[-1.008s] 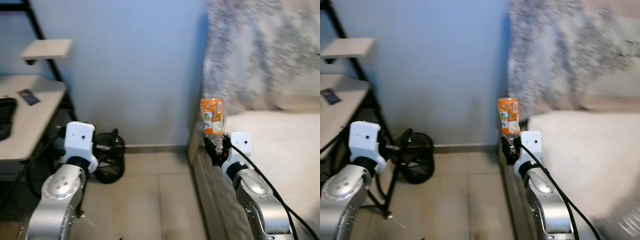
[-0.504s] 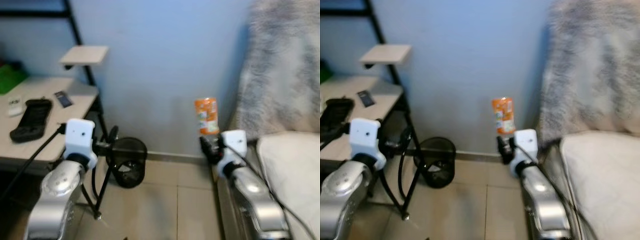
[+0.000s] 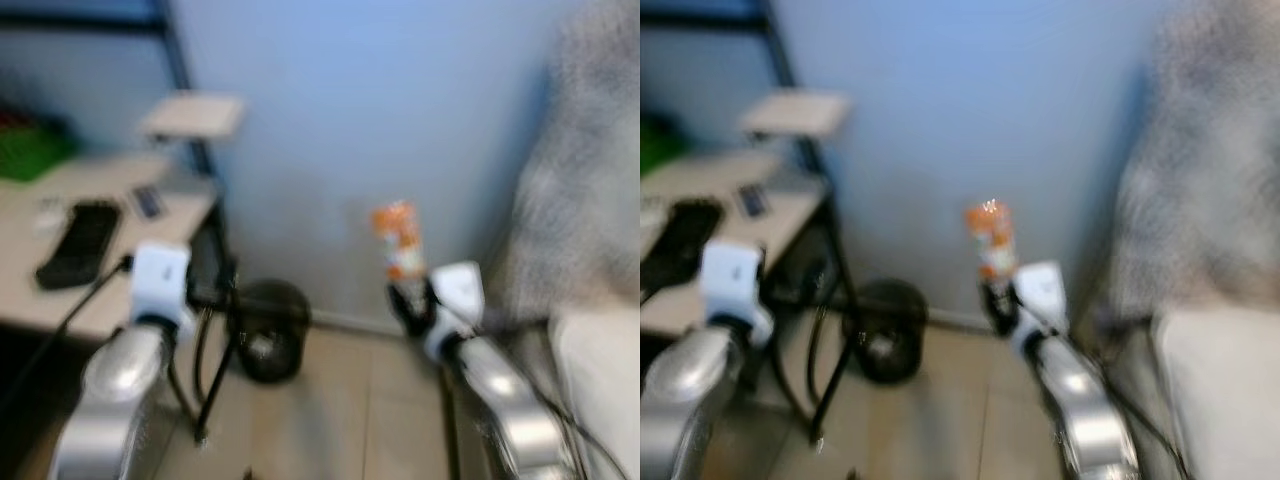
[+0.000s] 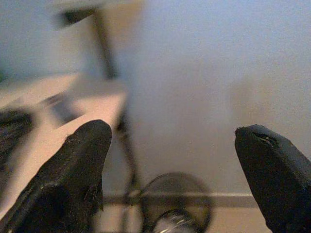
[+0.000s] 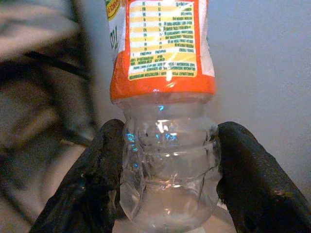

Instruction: Clean up the room

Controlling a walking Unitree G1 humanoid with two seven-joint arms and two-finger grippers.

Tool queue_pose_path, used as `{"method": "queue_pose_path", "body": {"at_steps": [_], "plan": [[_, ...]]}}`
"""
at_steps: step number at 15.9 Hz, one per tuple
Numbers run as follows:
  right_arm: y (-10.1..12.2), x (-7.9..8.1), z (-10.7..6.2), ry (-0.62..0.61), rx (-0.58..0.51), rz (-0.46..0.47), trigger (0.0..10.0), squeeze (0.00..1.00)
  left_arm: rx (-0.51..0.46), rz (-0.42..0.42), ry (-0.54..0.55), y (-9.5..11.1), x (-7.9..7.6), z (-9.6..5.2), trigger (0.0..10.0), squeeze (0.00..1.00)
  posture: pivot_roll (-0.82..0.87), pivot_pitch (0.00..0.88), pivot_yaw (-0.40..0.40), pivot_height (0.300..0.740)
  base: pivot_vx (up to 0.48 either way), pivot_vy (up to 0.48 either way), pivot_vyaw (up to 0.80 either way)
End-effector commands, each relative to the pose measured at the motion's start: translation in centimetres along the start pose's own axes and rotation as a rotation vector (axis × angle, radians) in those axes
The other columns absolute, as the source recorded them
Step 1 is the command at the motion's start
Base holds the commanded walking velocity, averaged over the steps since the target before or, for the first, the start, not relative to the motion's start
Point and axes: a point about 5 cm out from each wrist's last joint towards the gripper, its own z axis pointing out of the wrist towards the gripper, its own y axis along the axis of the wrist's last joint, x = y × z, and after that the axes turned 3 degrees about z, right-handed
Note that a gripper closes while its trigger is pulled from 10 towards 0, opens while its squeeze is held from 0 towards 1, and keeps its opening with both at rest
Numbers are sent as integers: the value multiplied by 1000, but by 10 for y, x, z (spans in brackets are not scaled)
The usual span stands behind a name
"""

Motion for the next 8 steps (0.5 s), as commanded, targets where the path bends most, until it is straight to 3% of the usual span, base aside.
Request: {"method": "queue_pose_path", "body": {"at_steps": [1,8], "plan": [[4,-9,-3,-28,-16,-5,10000,0,-24,-1,-21,6,-4,2,10000,208,-108,0,9,740,322,0,0],[1,-9,-1,-3,3,-19,10000,0,-24,8,-21,6,-4,3,10000,208,-94,0,0,740,322,0,0]]}}
